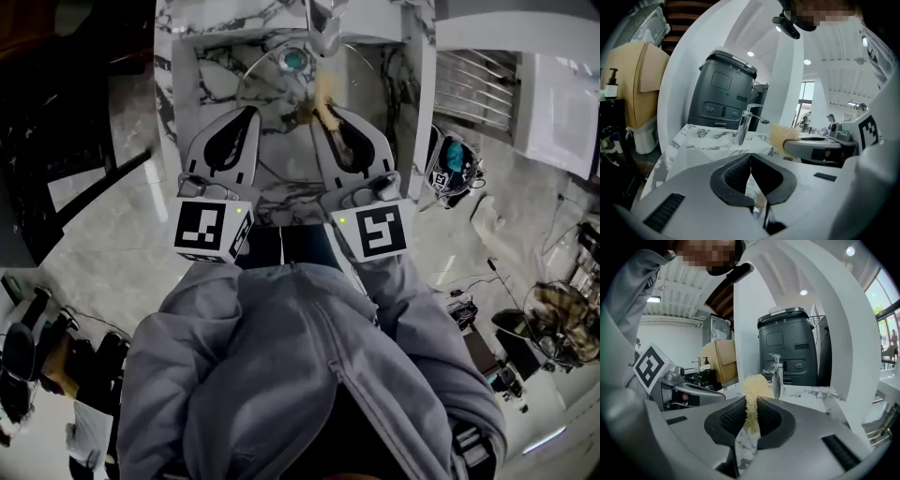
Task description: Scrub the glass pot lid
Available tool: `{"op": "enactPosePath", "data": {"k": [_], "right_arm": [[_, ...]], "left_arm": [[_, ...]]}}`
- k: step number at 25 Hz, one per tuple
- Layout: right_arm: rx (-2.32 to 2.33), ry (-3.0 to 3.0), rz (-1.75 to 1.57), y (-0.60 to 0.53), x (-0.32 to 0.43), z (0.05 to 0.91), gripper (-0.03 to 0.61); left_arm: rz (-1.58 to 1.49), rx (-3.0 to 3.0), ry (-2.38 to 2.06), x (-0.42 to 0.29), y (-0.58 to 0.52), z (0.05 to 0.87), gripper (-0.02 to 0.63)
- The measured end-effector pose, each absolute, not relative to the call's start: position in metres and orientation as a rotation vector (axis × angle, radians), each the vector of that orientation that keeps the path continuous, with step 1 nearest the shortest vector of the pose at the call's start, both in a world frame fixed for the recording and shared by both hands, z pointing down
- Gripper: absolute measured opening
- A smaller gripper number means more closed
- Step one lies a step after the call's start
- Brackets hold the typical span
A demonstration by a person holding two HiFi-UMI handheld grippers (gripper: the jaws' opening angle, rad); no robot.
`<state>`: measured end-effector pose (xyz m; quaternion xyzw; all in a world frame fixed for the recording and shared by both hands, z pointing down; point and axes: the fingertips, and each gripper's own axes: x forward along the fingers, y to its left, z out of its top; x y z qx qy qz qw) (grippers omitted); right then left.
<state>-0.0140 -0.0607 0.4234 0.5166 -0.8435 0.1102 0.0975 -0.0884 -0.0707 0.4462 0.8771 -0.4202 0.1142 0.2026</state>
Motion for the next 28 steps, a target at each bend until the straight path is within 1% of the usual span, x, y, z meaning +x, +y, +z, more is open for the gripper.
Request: {"op": "enactPosePath", "data": {"k": [4,13,14,16,17,23,28], "right_arm": [[1.514,-2.506,0.295,-0.077,-0.017,0.442,0.054],[1.433,-2.484,0.371,-0.086,-0.021,0.477,0.054],[1.425,-2.483,0.379,-0.088,-0.022,0.481,0.054],[1.416,-2.481,0.398,-0.092,-0.022,0.487,0.054],[1.413,-2.481,0.406,-0.094,-0.021,0.489,0.054],[1.381,-2.478,0.448,-0.104,-0.018,0.503,0.054],[1.375,-2.476,0.465,-0.110,-0.014,0.511,0.054]], "left_arm": [[0.333,2.392,-1.187,-0.093,-0.082,0.475,0.016],[0.494,2.171,-1.175,-0.106,-0.090,0.537,0.019],[0.499,2.144,-1.163,-0.107,-0.091,0.543,0.037],[0.512,2.092,-1.121,-0.106,-0.092,0.558,0.156],[0.522,2.065,-1.101,-0.105,-0.092,0.565,0.172],[0.623,1.935,-1.065,-0.108,-0.090,0.607,0.245],[0.624,1.865,-1.011,-0.106,-0.085,0.627,0.245]]}}
